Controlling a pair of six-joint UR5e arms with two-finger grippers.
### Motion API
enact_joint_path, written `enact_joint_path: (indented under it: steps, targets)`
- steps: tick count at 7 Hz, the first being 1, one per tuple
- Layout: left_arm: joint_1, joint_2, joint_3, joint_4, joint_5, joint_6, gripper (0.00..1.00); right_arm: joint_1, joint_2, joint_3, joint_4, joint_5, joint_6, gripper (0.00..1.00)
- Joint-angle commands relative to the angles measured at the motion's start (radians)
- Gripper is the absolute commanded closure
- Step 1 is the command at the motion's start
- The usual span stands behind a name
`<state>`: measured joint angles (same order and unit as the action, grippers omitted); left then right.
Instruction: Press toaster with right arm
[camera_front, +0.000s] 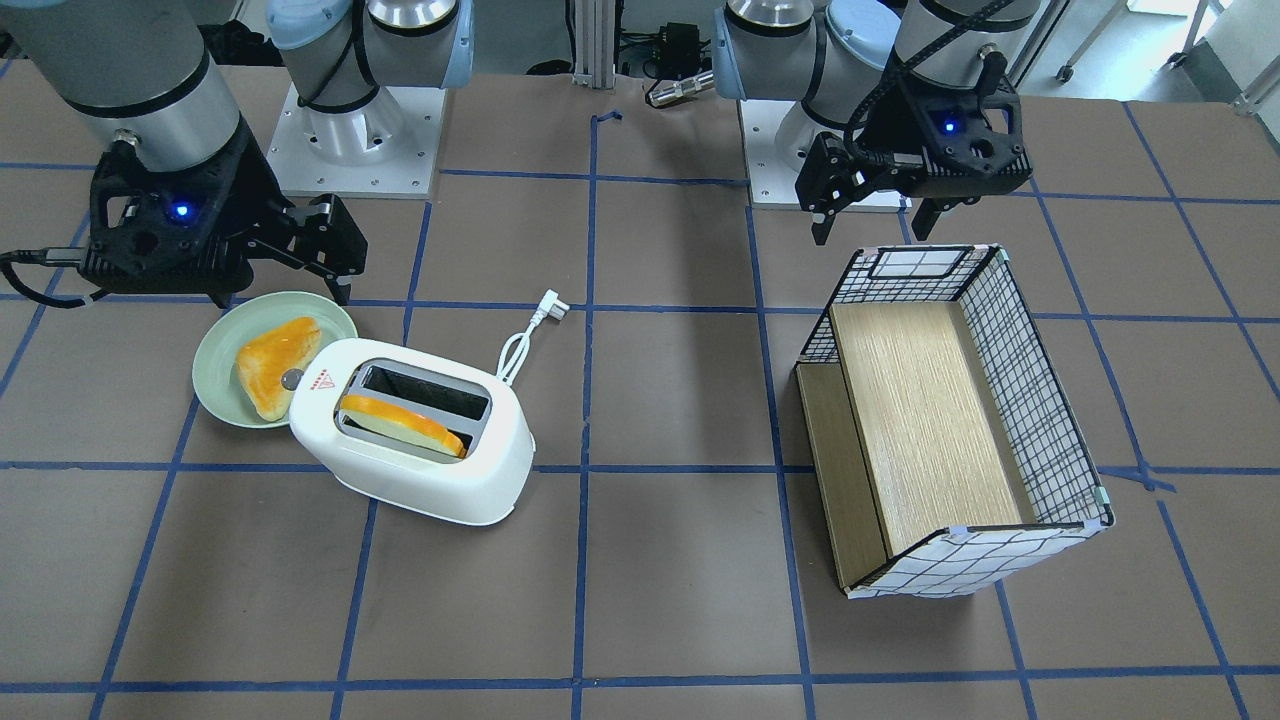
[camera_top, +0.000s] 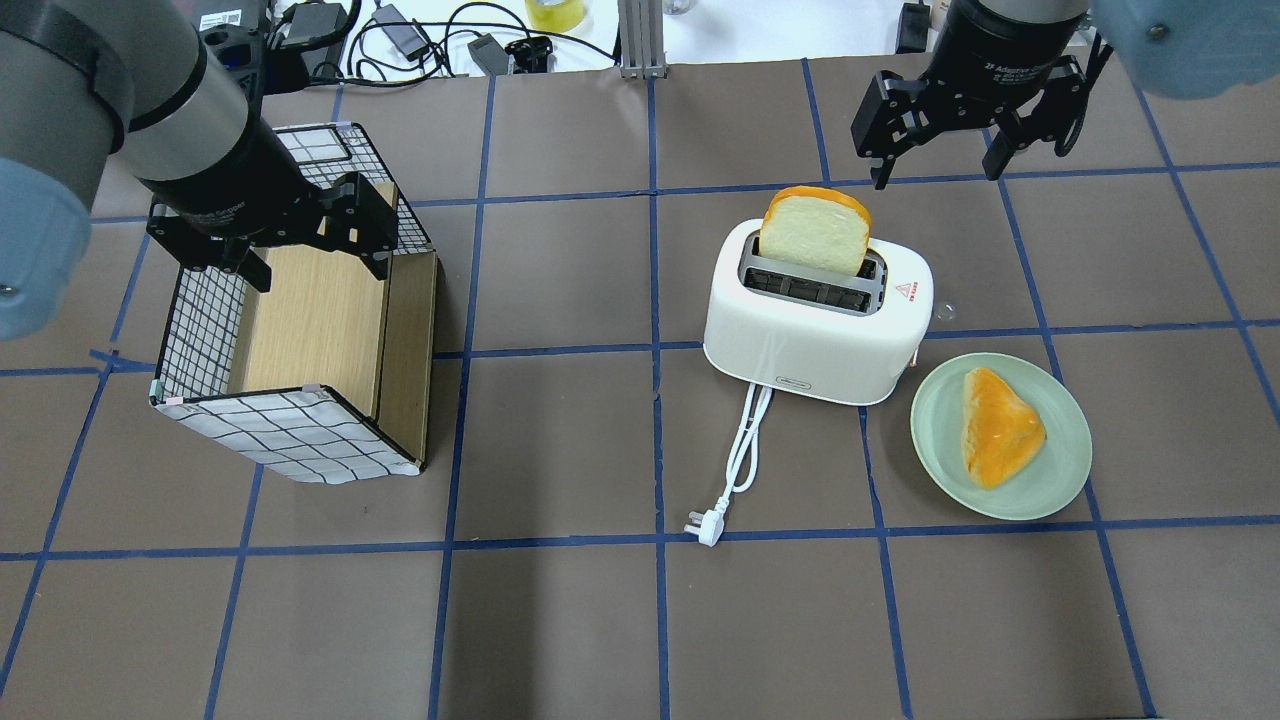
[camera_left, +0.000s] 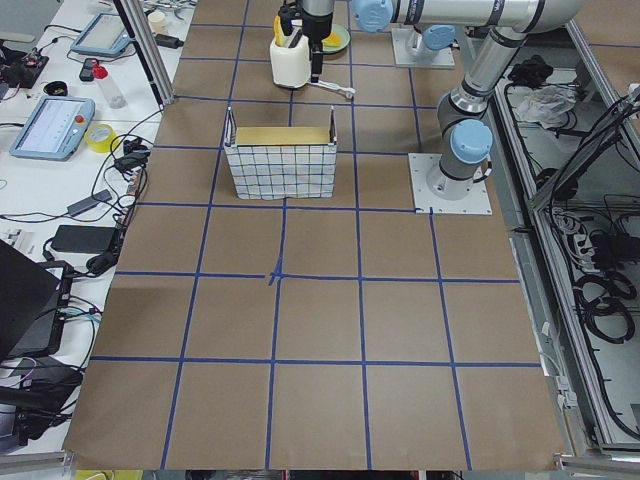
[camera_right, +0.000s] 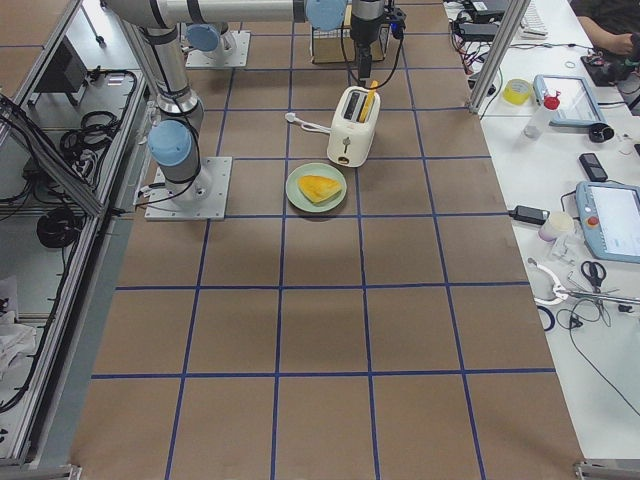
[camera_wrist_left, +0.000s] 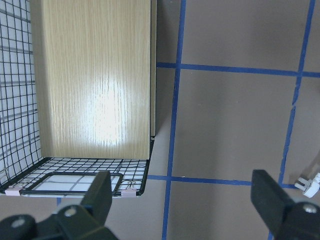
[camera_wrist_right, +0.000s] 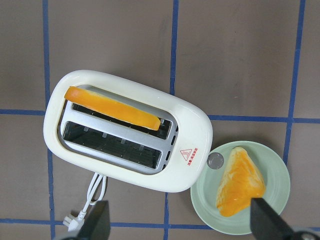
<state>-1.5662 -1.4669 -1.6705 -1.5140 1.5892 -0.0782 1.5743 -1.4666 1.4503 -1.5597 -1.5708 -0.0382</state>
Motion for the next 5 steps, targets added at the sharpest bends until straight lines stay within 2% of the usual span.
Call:
enact_joint_path:
  steps: [1, 3, 5]
  targets:
    - [0.000, 0.000, 0.000, 0.000, 0.000, 0.000, 0.00, -0.004, 0.000, -0.001, 0.000, 0.000, -0.003, 0.00]
    - [0.000, 0.000, 0.000, 0.000, 0.000, 0.000, 0.00, -0.060, 0.002, 0.001, 0.003, 0.002, -0.104, 0.00]
    - [0.000, 0.000, 0.000, 0.000, 0.000, 0.000, 0.00, -0.160, 0.000, 0.018, 0.015, 0.023, -0.225, 0.07]
